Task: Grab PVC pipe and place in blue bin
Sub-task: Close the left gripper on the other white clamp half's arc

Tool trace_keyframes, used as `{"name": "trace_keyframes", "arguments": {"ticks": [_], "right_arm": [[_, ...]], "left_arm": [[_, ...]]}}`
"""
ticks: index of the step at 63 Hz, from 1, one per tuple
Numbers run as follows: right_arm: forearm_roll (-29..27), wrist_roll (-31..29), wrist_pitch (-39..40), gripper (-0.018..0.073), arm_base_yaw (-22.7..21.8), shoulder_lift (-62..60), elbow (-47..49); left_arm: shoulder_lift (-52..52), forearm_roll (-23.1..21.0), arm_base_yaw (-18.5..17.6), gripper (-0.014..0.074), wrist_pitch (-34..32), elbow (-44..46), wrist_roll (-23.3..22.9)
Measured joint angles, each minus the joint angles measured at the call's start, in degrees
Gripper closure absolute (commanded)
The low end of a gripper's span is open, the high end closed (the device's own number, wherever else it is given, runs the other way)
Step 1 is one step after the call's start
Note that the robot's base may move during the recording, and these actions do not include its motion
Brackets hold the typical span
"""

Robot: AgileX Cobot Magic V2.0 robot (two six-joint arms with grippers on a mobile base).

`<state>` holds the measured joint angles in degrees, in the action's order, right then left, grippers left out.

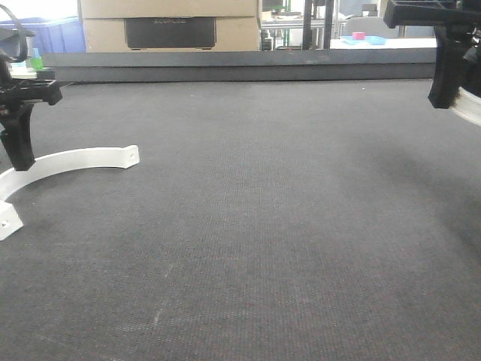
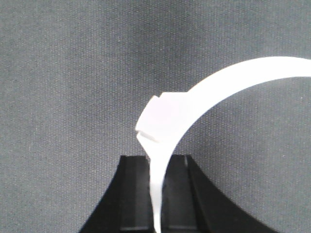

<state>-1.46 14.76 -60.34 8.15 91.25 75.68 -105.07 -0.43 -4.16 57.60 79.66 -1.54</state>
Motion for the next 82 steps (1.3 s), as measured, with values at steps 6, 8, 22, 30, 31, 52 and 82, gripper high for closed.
{"name": "trace_keyframes", "arguments": {"ticks": [6, 8, 22, 30, 31, 52, 82], "right_arm": [[0.0, -0.1, 0.0, 0.0727, 0.0, 0.0, 0.0], [0.0, -0.1, 0.0, 0.0727, 0.0, 0.0, 0.0], [0.0, -0.1, 0.0, 0.0727, 0.0, 0.0, 0.0], [0.0, -0.1, 0.0, 0.0727, 0.0, 0.0, 0.0], [0.0, -0.1, 0.0, 0.0727, 0.0, 0.0, 0.0], [0.0, -0.1, 0.0, 0.0727, 0.0, 0.0, 0.0], [0.0, -0.1, 0.0, 0.0727, 0.0, 0.0, 0.0]], "left_arm": [[0.0, 0.4, 0.0, 0.0408, 0.0, 0.0, -0.1], [0.0, 0.4, 0.0, 0.0408, -0.1, 0.0, -0.1], [-0.9, 0.4, 0.0, 0.0408, -0.5, 0.0, -0.1], [-2.4, 0.4, 0.0, 0.0415, -0.2, -0.1, -0.1], [-2.5, 0.4, 0.0, 0.0419, -0.2, -0.1, -0.1], [-3.4, 1.1, 0.0, 0.0626, -0.8, -0.2, -0.1], [-4.2, 1.1, 0.0, 0.0615, -0.1, 0.3, -0.1]]}}
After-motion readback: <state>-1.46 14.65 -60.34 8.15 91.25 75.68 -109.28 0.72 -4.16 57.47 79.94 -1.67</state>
